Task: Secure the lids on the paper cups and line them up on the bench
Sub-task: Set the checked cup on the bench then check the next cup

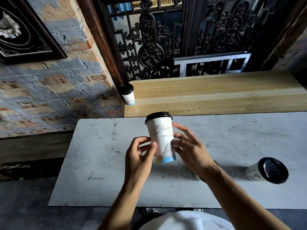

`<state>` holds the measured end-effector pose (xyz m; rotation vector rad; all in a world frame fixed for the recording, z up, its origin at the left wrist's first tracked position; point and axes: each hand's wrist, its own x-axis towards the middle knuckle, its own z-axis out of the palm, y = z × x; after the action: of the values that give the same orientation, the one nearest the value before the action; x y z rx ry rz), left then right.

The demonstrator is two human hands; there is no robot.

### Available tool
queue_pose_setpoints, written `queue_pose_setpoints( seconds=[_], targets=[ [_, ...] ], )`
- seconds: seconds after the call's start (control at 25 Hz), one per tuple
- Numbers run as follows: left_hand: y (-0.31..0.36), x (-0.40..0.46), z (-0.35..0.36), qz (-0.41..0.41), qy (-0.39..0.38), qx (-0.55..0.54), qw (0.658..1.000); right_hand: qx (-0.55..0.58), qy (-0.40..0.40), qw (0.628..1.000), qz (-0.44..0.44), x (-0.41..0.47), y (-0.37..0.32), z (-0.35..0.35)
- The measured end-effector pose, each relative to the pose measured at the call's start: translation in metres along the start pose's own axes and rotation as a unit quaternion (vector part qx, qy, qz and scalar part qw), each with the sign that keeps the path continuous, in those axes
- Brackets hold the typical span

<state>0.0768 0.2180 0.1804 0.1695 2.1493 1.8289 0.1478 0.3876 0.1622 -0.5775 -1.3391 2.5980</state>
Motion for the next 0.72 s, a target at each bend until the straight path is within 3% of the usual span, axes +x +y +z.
queue_pose_setpoints(
  seconds=[0.44, 0.72],
  targets=[
    [0.000, 0.006, 0.009, -0.003, -0.006, 0.026, 1.000, -0.044, 0.022, 0.999, -0.025, 0.008, 0.005, -0.014],
    [0.006, 0.014, 0.024, -0.037, -0.018, 0.029, 0.999, -0.143, -0.039, 0.989, -0.007, 0.017, -0.011, -0.027]
  ],
)
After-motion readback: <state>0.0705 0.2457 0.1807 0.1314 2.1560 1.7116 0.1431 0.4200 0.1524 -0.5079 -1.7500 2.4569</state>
